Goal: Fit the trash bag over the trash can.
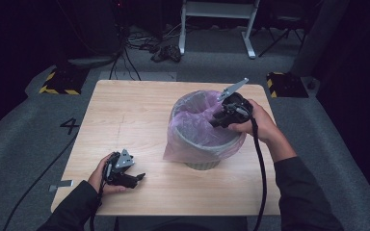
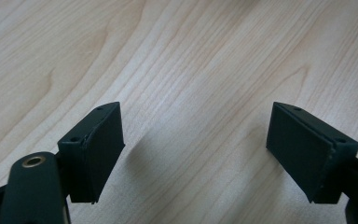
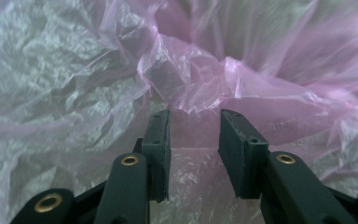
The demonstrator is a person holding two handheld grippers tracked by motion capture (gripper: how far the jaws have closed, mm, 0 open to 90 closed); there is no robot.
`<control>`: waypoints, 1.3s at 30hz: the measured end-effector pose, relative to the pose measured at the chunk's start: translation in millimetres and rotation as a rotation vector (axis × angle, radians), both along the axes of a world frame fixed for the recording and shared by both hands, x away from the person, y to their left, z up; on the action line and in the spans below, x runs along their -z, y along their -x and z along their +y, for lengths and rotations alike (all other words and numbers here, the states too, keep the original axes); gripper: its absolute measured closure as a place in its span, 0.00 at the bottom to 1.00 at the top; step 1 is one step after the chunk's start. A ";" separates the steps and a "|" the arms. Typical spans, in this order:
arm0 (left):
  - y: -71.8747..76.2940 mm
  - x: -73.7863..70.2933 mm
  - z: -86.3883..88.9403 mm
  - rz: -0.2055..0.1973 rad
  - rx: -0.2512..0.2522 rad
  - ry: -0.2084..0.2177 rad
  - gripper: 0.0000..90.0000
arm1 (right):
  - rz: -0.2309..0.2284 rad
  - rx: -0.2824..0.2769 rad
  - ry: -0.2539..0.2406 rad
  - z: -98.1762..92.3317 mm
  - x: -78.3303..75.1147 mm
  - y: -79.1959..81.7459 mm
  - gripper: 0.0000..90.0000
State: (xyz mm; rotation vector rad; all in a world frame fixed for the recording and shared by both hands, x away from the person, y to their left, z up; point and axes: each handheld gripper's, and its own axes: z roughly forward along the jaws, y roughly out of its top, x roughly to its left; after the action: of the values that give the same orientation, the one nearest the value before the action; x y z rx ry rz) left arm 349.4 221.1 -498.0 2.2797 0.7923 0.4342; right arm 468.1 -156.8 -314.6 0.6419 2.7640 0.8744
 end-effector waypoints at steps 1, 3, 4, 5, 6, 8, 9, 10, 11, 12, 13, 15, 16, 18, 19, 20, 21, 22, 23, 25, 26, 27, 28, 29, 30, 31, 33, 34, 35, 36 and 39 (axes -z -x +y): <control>-0.2 0.0 0.1 0.002 -0.001 0.001 0.20 | 0.008 0.004 0.010 1.0 1.2 0.6 0.70; -0.5 0.4 -0.2 0.006 0.000 0.007 0.20 | 0.027 -0.003 0.026 2.0 3.5 0.1 0.68; -0.9 0.9 -0.2 0.007 0.001 0.012 0.20 | 0.032 -0.008 0.030 2.6 4.5 -0.1 0.67; -1.6 1.8 0.0 0.013 -0.004 0.024 0.20 | 0.037 -0.008 0.037 3.5 5.6 0.1 0.66; -2.4 2.4 0.5 0.020 -0.007 0.031 0.19 | 0.041 -0.005 0.046 4.5 7.1 -0.2 0.65; -3.6 3.9 1.1 0.025 -0.012 0.046 0.18 | 0.046 -0.008 0.049 5.0 8.9 -0.1 0.63; -4.4 4.9 2.0 0.023 -0.013 0.055 0.17 | 0.050 -0.007 0.046 4.9 9.7 -0.2 0.62; -5.5 5.6 2.6 0.042 -0.021 0.069 0.17 | 0.048 -0.005 0.043 4.6 10.3 -0.6 0.61; -6.4 5.7 2.8 0.046 -0.023 0.072 0.16 | 0.052 -0.005 0.040 4.0 10.9 -0.9 0.59; -6.8 5.9 2.8 0.051 -0.024 0.074 0.16 | 0.056 0.000 0.042 3.7 11.4 -0.7 0.58; -6.9 5.9 2.8 0.051 -0.024 0.074 0.16 | 0.055 0.002 0.042 3.6 11.9 -0.7 0.56; -7.0 6.0 2.6 0.053 -0.026 0.075 0.16 | 0.054 0.005 0.044 3.5 12.8 -0.1 0.52; -7.3 5.9 2.5 0.054 -0.030 0.074 0.16 | 0.052 0.007 0.043 3.5 13.0 0.1 0.50; -7.3 5.9 2.4 0.054 -0.032 0.074 0.15 | 0.045 0.018 0.035 2.8 13.3 0.5 0.43; -7.4 5.9 2.4 0.055 -0.033 0.074 0.15 | 0.041 0.024 0.033 2.6 13.1 0.8 0.40; -7.5 5.9 2.4 0.055 -0.033 0.074 0.15 | 0.025 0.035 0.024 1.9 12.4 1.6 0.38; -7.6 5.9 2.3 0.054 -0.034 0.073 0.15 | 0.020 0.043 0.011 0.7 11.1 2.1 0.35; -7.5 5.9 2.3 0.054 -0.035 0.073 0.15 | 0.004 0.051 -0.004 -0.6 9.4 2.9 0.31; -7.6 6.0 2.0 0.056 -0.038 0.075 0.15 | -0.007 0.058 -0.015 -1.8 7.7 3.8 0.30; -7.8 5.9 1.9 0.055 -0.040 0.073 0.14 | -0.038 0.085 -0.050 -6.9 2.1 6.6 0.27; -7.8 5.9 1.9 0.055 -0.041 0.073 0.14 | -0.058 0.090 -0.075 -9.2 -0.6 8.5 0.27; -7.8 5.9 1.8 0.056 -0.043 0.074 0.14 | -0.069 0.093 -0.094 -11.2 -2.7 9.9 0.27; -7.8 5.9 1.7 0.057 -0.043 0.073 0.14 | -0.074 0.102 -0.114 -13.7 -5.1 11.5 0.26; -7.8 5.9 1.7 0.056 -0.043 0.073 0.14 | -0.091 0.119 -0.125 -16.6 -7.8 13.5 0.25; -7.7 6.0 1.6 0.057 -0.044 0.074 0.14 | -0.105 0.127 -0.135 -18.4 -9.4 15.1 0.25; -7.8 5.9 1.7 0.056 -0.043 0.073 0.14 | -0.116 0.133 -0.157 -21.5 -11.5 17.3 0.25; -7.9 5.9 1.7 0.056 -0.043 0.073 0.14 | -0.143 0.136 -0.199 -27.8 -16.0 22.8 0.25; -7.9 5.9 1.7 0.057 -0.043 0.073 0.14 | -0.156 0.129 -0.217 -31.1 -18.3 26.3 0.25; -7.9 6.0 1.7 0.058 -0.043 0.073 0.14 | -0.165 0.128 -0.226 -34.3 -20.4 30.1 0.25; -8.0 6.0 1.6 0.058 -0.044 0.073 0.14 | -0.182 0.131 -0.232 -37.5 -22.5 34.4 0.26; -8.0 5.9 1.6 0.058 -0.044 0.072 0.14 | -0.212 0.125 -0.257 -47.4 -27.4 48.4 0.26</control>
State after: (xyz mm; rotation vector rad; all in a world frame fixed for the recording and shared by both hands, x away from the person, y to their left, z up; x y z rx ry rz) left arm 357.4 222.8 -503.9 2.2200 0.8747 0.3549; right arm 419.7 -204.2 -287.2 0.7079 2.4190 1.2046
